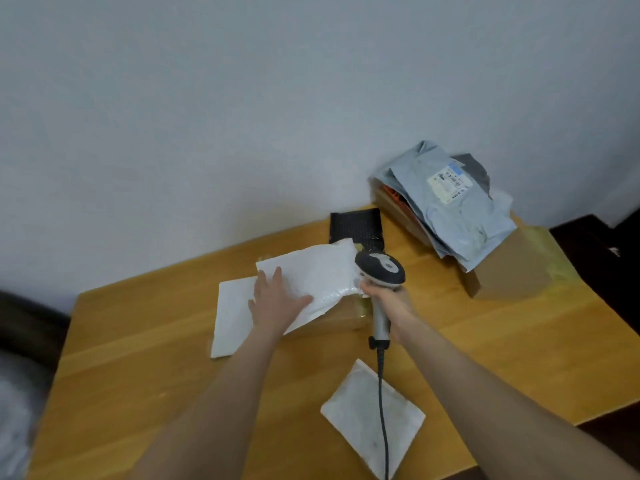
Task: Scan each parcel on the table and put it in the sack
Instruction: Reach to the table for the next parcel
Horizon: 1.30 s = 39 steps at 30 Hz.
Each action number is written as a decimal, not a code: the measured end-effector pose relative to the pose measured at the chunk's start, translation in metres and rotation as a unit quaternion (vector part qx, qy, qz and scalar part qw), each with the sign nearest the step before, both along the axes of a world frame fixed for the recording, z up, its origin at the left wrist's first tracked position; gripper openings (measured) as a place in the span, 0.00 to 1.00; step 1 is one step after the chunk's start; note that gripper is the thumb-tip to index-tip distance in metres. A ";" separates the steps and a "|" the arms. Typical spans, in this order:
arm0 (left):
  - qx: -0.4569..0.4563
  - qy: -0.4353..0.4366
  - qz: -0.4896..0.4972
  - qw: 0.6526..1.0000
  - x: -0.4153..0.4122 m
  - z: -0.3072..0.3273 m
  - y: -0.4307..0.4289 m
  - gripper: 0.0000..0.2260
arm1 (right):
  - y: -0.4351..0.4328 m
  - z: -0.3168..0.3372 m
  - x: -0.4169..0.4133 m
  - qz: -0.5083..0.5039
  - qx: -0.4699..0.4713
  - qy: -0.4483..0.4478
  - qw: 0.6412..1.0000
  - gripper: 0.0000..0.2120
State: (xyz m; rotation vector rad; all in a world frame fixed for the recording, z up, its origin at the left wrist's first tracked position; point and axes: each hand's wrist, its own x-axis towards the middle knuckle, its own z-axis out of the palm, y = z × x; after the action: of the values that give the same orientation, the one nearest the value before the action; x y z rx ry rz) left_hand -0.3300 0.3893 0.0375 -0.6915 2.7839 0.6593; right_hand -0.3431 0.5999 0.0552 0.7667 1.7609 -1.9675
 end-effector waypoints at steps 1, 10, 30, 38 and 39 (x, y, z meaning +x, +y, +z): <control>-0.050 0.002 -0.063 0.997 0.000 0.000 0.000 0.45 | -0.006 0.000 -0.001 -0.004 0.024 0.006 1.000 0.07; -0.188 -0.008 -0.246 0.951 -0.002 0.006 0.011 0.35 | -0.002 0.013 -0.001 -0.003 -0.006 0.011 1.000 0.13; 0.327 0.175 0.178 0.911 -0.019 0.131 0.023 0.12 | 0.027 0.126 -0.010 -0.016 -0.066 0.099 0.993 0.15; 0.467 0.118 0.131 0.867 0.020 0.138 0.008 0.13 | 0.017 0.132 0.009 0.049 -0.088 0.112 0.989 0.16; 0.463 0.119 0.124 0.870 0.024 0.139 0.006 0.12 | 0.015 0.133 0.010 0.051 -0.083 0.114 0.989 0.16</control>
State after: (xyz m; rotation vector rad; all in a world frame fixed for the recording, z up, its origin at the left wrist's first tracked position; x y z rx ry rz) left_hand -0.3059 0.3952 0.1766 -0.7526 2.1194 2.0325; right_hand -0.3332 0.6154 0.1879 0.4020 1.6931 -2.1695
